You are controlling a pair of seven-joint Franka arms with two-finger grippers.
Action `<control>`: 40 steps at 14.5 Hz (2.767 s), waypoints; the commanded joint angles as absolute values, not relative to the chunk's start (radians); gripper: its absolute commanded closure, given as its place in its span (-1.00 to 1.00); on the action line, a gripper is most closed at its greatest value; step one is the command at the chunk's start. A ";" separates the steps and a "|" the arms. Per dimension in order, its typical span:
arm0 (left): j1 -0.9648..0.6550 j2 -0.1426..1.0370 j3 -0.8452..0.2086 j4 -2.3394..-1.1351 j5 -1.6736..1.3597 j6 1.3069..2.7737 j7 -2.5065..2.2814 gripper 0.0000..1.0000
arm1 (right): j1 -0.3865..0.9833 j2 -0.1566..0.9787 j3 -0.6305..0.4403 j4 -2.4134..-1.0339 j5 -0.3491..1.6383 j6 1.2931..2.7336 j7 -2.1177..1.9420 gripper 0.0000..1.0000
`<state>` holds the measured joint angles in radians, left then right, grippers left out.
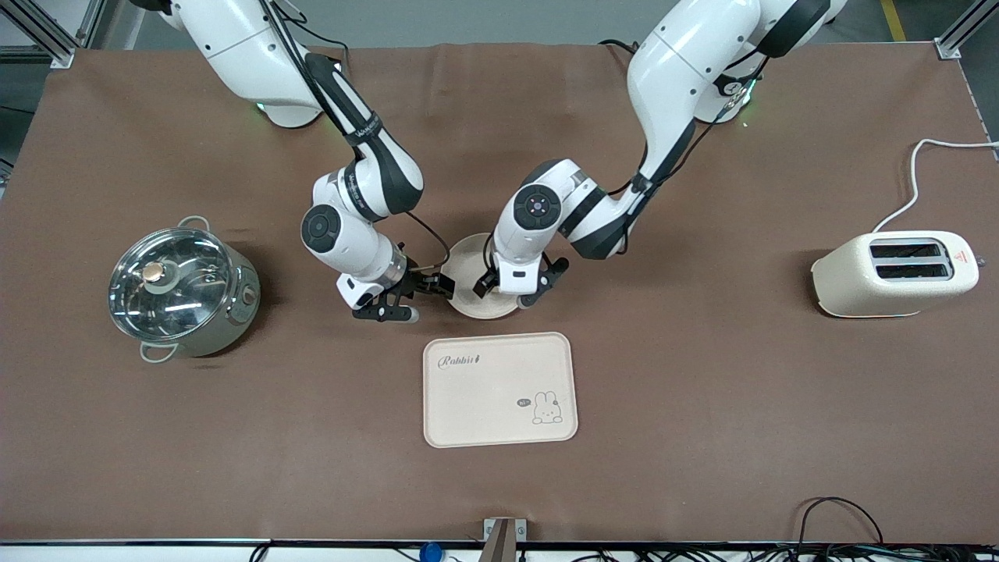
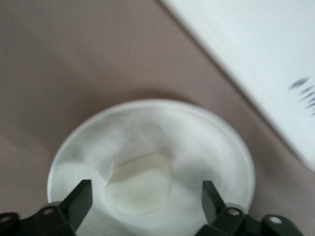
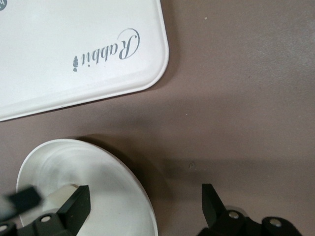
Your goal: Place bun in plate and plate on tray
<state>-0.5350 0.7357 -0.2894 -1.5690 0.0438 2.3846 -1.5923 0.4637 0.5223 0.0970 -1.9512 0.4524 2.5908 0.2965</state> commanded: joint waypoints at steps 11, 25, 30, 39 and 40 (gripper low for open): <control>-0.112 0.256 -0.279 -1.456 0.078 1.732 -0.788 -1.00 | 0.485 0.538 0.087 -1.944 0.472 2.608 0.302 -1.00; 0.016 -0.106 -0.174 -1.600 0.054 1.480 -0.157 -1.00 | 0.543 0.588 0.087 -1.957 0.462 2.671 0.287 -0.57; 0.000 -0.126 -0.138 -1.634 0.002 1.483 -0.149 -1.00 | 0.540 0.581 0.086 -1.980 0.462 2.671 0.250 -0.19; 0.011 -0.118 -0.135 -1.634 -0.017 1.483 -0.098 -1.00 | 0.546 0.558 0.087 -2.006 0.460 2.683 0.249 0.62; 0.012 -0.118 -0.135 -1.632 -0.017 1.483 -0.098 -1.00 | 0.545 0.540 0.087 -2.009 0.462 2.674 0.252 0.83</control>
<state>0.0116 -0.1034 -0.1452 -1.6190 0.0018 1.4737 -0.1181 0.5370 0.5883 0.0905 -1.9711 0.4517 2.6723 0.2610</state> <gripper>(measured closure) 0.000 0.705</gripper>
